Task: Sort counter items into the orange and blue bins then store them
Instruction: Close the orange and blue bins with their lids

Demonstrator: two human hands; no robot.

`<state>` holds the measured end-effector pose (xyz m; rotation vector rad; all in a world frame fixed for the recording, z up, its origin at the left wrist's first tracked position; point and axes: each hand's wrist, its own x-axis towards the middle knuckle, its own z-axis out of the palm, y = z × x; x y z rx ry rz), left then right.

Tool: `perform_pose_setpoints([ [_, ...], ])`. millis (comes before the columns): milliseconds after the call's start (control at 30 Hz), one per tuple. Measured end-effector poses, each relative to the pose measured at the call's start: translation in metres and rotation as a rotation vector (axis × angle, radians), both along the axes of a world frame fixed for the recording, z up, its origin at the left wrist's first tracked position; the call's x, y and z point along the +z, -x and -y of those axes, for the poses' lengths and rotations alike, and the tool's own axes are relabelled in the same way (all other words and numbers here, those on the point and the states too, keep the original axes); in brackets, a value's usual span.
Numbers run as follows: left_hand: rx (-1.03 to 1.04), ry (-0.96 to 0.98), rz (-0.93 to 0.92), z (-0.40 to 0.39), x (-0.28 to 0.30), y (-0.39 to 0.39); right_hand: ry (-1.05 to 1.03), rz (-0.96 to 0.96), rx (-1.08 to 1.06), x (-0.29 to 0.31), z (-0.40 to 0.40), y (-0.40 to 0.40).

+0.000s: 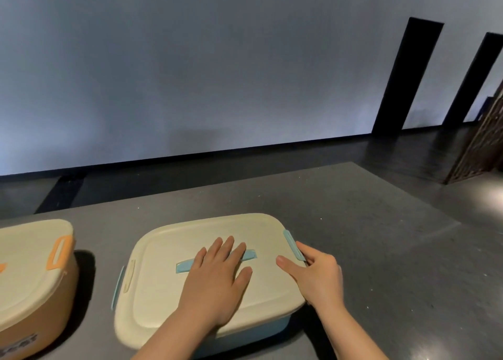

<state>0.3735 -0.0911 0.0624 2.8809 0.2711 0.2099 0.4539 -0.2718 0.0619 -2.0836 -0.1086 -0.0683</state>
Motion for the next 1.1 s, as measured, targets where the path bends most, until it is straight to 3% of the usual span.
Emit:
perform_pose_setpoints([
  [300, 0.001, 0.007, -0.009, 0.000, 0.000, -0.001, 0.282, 0.066, 0.065, 0.017, 0.002, 0.007],
  [400, 0.025, 0.092, 0.077, 0.002, 0.005, 0.001, 0.566, 0.147, 0.136, 0.021, -0.005, 0.013],
  [467, 0.092, 0.250, 0.194, -0.001, 0.010, 0.008, 0.734, 0.286, 0.229, 0.021, -0.024, 0.024],
  [533, 0.176, 0.354, 0.272, -0.010, 0.012, 0.025, 0.689, 0.309, 0.422, 0.018, -0.051, 0.042],
  [667, 0.368, 0.201, 0.269, -0.048, -0.005, 0.073, 0.652, 0.269, 0.645, 0.015, -0.092, 0.067],
  [733, 0.461, 0.374, 0.243, -0.064, -0.012, 0.094, 0.708, 0.306, 0.692, 0.016, -0.103, 0.070],
  [800, 0.506, 0.751, 0.273, -0.070, -0.012, 0.104, 0.745, 0.329, 0.708, 0.015, -0.109, 0.071],
  [867, 0.524, 0.962, 0.330, -0.070, -0.013, 0.105, 0.729, 0.330, 0.698, 0.014, -0.110, 0.071],
  [1000, 0.556, 1.066, 0.475, -0.066, -0.021, 0.100, 0.673, 0.323, 0.689, 0.011, -0.108, 0.070],
  [1100, 0.583, 1.026, 0.551, -0.063, -0.020, 0.099, 0.651, 0.336, 0.682, 0.010, -0.107, 0.070],
])
